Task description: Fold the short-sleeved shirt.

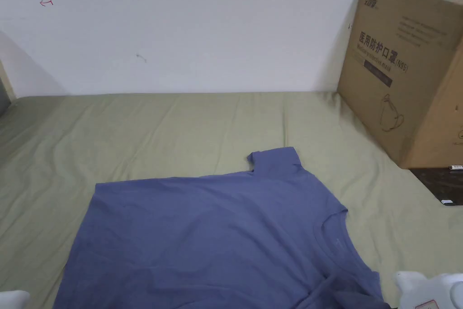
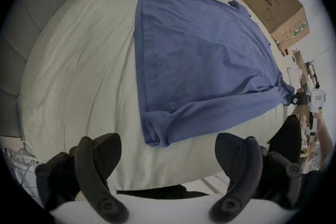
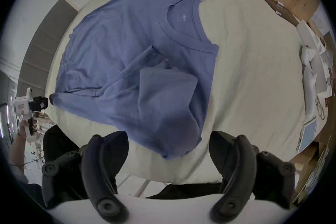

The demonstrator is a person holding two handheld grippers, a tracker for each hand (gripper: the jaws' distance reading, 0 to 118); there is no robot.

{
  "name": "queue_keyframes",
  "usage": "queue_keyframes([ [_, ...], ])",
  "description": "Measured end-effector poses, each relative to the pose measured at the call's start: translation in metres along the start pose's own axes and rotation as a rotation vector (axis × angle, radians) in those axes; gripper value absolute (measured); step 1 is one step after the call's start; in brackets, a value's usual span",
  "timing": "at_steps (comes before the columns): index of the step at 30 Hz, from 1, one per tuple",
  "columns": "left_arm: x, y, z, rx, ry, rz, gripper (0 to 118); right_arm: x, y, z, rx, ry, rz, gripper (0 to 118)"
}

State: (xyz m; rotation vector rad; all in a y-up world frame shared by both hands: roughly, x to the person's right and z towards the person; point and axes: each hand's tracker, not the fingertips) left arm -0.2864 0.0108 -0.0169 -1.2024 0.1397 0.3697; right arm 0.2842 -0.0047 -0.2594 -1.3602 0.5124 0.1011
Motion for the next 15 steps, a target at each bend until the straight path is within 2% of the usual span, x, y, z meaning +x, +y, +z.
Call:
queue_keyframes([
  [3, 0.004, 0.002, 0.02, 0.05, -0.069, 0.072, 105, -0.01, 0.0, 0.022, 0.083, -0.031, -0.012, 94],
  [5, 0.007, 0.004, 0.04, 0.138, -0.093, 0.111, 105, -0.022, 0.0, 0.041, 0.191, -0.053, 0.02, 94],
  [7, 0.018, 0.003, 0.061, 0.264, -0.112, 0.143, 105, -0.038, -0.004, 0.063, 0.36, -0.066, 0.065, 94],
  [10, 0.034, -0.005, 0.084, 0.542, -0.037, 0.108, 101, -0.064, -0.021, 0.09, 0.658, -0.057, 0.094, 90],
  [11, 0.044, -0.01, 0.091, 0.617, -0.024, 0.095, 94, -0.07, -0.027, 0.096, 0.746, -0.02, 0.064, 82],
  [12, 0.052, -0.014, 0.096, 0.678, -0.022, 0.094, 82, -0.076, -0.03, 0.099, 0.784, 0.04, 0.039, 67],
  [14, 0.065, -0.019, 0.1, 0.73, -0.065, 0.111, 36, -0.085, -0.03, 0.098, 0.829, 0.109, -0.006, 9],
  [15, 0.073, -0.021, 0.101, 0.746, -0.072, 0.109, 14, -0.091, -0.031, 0.097, 0.848, 0.098, -0.031, 3],
])
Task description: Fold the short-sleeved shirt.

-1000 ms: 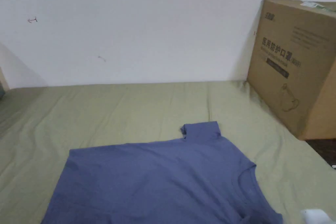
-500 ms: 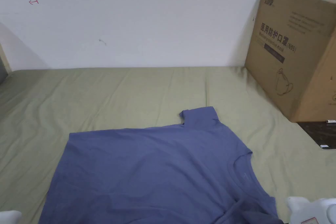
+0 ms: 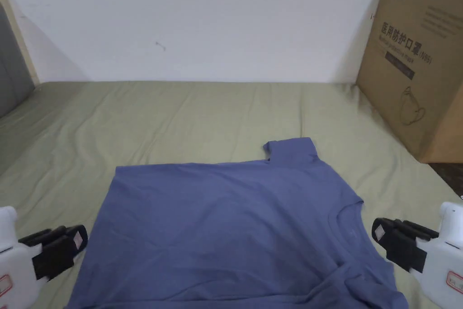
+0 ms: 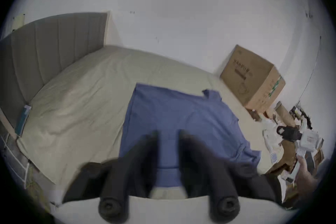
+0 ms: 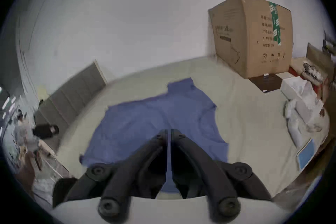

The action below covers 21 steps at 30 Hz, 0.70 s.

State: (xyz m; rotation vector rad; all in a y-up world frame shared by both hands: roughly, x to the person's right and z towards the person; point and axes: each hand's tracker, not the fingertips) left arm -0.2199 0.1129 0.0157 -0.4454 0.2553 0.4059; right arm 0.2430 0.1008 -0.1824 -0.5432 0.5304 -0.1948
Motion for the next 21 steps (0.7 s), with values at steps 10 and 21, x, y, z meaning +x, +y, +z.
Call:
queue_keyframes([
  [10, -0.046, -0.016, -0.038, -0.553, 0.097, 0.118, 12, 0.003, 0.006, -0.014, -0.1, 0.114, -0.077, 0],
  [21, -0.097, -0.081, -0.114, -0.686, 0.296, 0.034, 63, 0.035, -0.01, -0.012, -0.141, 0.024, -0.23, 0],
])
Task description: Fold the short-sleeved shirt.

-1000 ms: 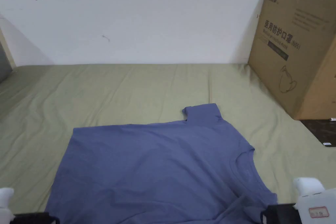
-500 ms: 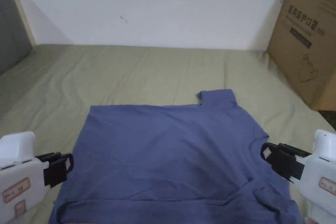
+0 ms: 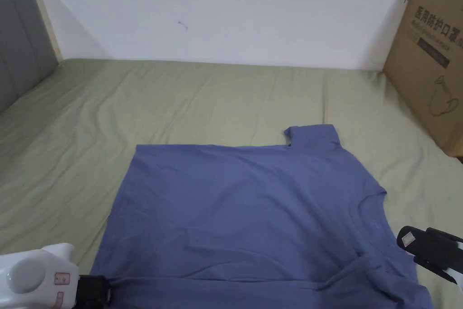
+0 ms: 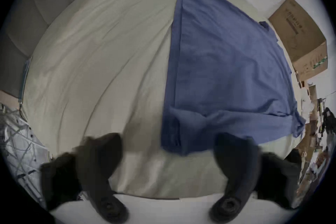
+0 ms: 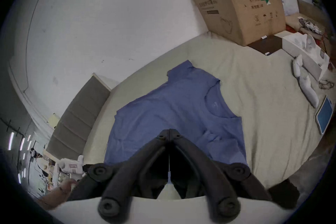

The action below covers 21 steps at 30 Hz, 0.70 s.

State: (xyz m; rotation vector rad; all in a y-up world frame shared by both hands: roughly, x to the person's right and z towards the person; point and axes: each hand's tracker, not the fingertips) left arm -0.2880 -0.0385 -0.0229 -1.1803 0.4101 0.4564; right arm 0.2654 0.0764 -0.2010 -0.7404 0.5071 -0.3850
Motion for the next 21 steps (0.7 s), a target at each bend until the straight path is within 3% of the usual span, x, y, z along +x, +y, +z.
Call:
queue_keyframes([
  [3, 0.017, -0.002, 0.0, -0.002, 0.061, -0.096, 63, 0.004, 0.0, 0.002, 0.011, -0.035, 0.013, 0],
  [4, 0.026, -0.003, 0.007, 0.02, 0.065, -0.151, 58, 0.007, 0.002, 0.002, 0.007, -0.042, 0.011, 0],
  [7, 0.033, -0.006, 0.012, 0.056, 0.07, -0.261, 14, 0.017, 0.004, 0.0, -0.017, -0.059, -0.006, 0],
  [9, 0.034, -0.011, 0.023, 0.073, 0.005, -0.288, 7, 0.027, 0.006, -0.002, -0.08, -0.028, -0.031, 0],
  [11, 0.034, -0.01, 0.034, 0.081, -0.024, -0.251, 7, 0.035, 0.008, -0.011, -0.208, -0.095, -0.002, 1],
  [12, 0.034, -0.009, 0.039, 0.094, -0.04, -0.242, 7, 0.04, 0.008, -0.017, -0.28, -0.139, 0.024, 22],
  [13, 0.034, -0.011, 0.046, 0.108, -0.053, -0.234, 7, 0.045, 0.007, -0.024, -0.35, -0.177, 0.048, 75],
  [14, 0.034, -0.011, 0.051, 0.118, -0.067, -0.229, 7, 0.049, 0.001, -0.033, -0.403, -0.226, 0.083, 97],
  [18, 0.033, -0.008, 0.064, 0.122, -0.11, -0.202, 7, 0.075, -0.018, -0.069, -0.586, -0.348, 0.196, 98],
  [19, 0.034, -0.007, 0.064, 0.121, -0.106, -0.201, 7, 0.082, -0.023, -0.078, -0.632, -0.36, 0.187, 90],
  [20, 0.034, -0.006, 0.063, 0.117, -0.099, -0.199, 7, 0.086, -0.028, -0.085, -0.684, -0.353, 0.159, 70],
  [21, 0.032, -0.005, 0.061, 0.104, -0.089, -0.195, 7, 0.089, -0.032, -0.09, -0.699, -0.321, 0.139, 43],
])
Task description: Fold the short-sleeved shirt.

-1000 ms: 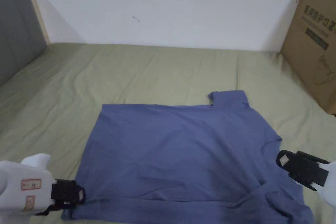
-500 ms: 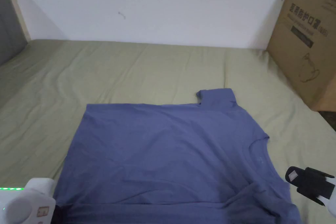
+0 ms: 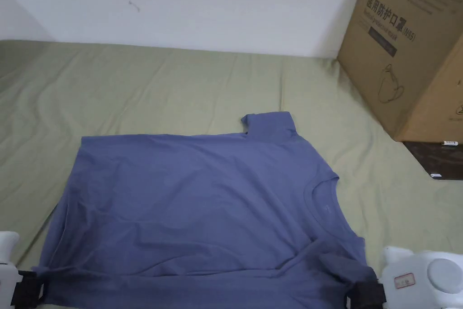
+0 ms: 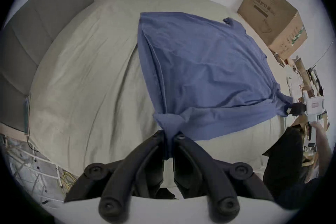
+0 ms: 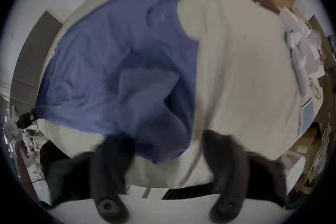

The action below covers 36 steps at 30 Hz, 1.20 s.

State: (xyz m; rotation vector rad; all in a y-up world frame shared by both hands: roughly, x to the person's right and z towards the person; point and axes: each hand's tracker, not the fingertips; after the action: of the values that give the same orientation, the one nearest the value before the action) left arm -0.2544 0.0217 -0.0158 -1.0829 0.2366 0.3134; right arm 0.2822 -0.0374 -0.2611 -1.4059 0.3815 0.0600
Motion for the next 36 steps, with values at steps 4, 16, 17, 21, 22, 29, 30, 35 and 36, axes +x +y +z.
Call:
queue_keyframes([
  [4, -0.014, -0.001, -0.007, -0.041, -0.013, 0.121, 7, -0.009, -0.003, -0.004, 0.027, -0.009, 0.065, 11],
  [16, -0.03, -0.001, 0.005, -0.04, -0.072, 0.219, 7, 0.012, -0.016, 0.054, 0.18, 0.135, -0.011, 6],
  [17, -0.03, 0.002, 0.009, -0.034, -0.075, 0.222, 7, 0.009, -0.016, 0.062, 0.194, 0.136, -0.008, 6],
  [21, -0.038, 0.029, 0.017, 0.004, -0.101, 0.24, 7, 0.0, 0.007, 0.092, 0.296, 0.17, -0.038, 6],
  [22, -0.039, 0.039, 0.017, 0.009, -0.105, 0.245, 7, -0.002, 0.018, 0.097, 0.316, 0.196, -0.062, 6],
  [29, -0.057, 0.135, -0.044, 0.039, -0.109, 0.214, 7, -0.023, 0.142, 0.069, 0.338, 0.215, -0.09, 6],
  [30, -0.062, 0.147, -0.059, 0.03, -0.12, 0.246, 7, -0.024, 0.16, 0.057, 0.337, 0.217, -0.111, 6],
  [35, -0.069, 0.191, -0.124, -0.015, -0.128, 0.326, 8, -0.029, 0.219, -0.004, 0.291, 0.161, -0.174, 7],
  [36, -0.064, 0.196, -0.13, -0.027, -0.112, 0.327, 9, -0.032, 0.225, -0.014, 0.271, 0.147, -0.171, 16],
])
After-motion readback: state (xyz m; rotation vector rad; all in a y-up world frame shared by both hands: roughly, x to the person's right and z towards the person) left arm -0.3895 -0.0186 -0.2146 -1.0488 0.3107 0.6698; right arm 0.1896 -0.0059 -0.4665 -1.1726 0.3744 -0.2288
